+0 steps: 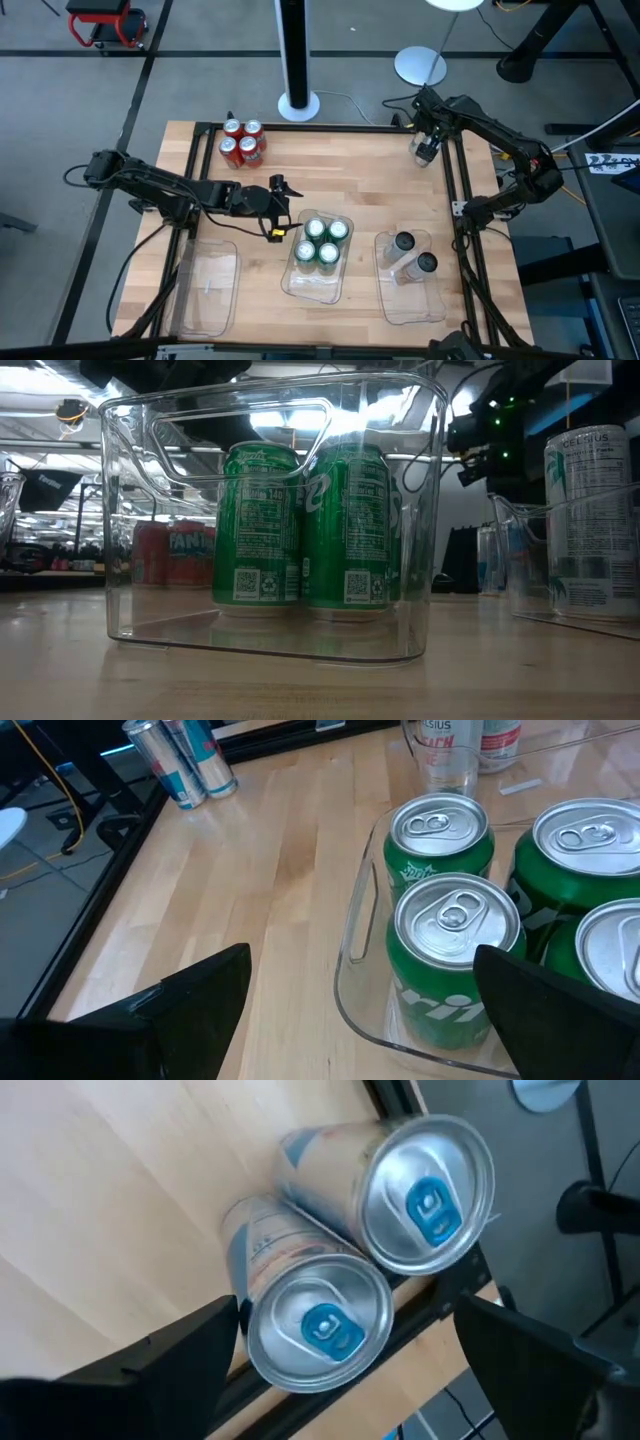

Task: Sort soda cans
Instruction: Put the blue soda can into the right transparent bin

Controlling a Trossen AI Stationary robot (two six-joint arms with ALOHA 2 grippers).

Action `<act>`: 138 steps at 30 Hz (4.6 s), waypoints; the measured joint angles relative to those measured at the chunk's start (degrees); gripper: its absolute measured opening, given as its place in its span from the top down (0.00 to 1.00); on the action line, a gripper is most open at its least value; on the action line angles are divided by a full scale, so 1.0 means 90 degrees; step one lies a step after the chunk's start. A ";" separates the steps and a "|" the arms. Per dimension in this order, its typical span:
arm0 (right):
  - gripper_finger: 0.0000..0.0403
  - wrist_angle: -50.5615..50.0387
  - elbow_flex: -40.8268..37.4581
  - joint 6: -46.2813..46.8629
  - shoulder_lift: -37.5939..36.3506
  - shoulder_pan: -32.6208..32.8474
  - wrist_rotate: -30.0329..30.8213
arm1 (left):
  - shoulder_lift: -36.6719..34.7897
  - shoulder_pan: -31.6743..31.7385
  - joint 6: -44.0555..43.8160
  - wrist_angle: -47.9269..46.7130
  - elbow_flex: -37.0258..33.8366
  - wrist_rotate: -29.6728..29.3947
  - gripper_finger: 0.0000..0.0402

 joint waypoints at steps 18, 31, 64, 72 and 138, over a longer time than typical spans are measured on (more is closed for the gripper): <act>0.08 0.0456 -0.0450 0.0000 0.0007 -0.0078 -0.0212 | 0.0000 -0.0006 -0.0005 -0.0008 0.0000 -0.0001 0.08; 0.08 0.0541 -0.0847 0.0007 0.0226 -0.0163 -0.0388 | 0.0000 -0.0008 -0.0005 -0.0003 0.0000 0.0001 0.08; 0.17 0.0781 -0.0849 -0.0274 0.0597 -0.0159 -0.0540 | 0.0000 -0.0011 -0.0051 -0.0005 0.0000 0.0001 0.08; 0.43 0.0822 -0.0833 -0.0529 0.0763 -0.0159 -0.0530 | 0.0000 -0.0011 -0.0051 -0.0008 0.0000 0.0001 0.08; 0.43 0.1983 0.1082 0.0182 -0.0745 0.8207 -0.0559 | 0.0002 -0.0011 -0.0097 -0.0003 0.0000 0.0001 0.08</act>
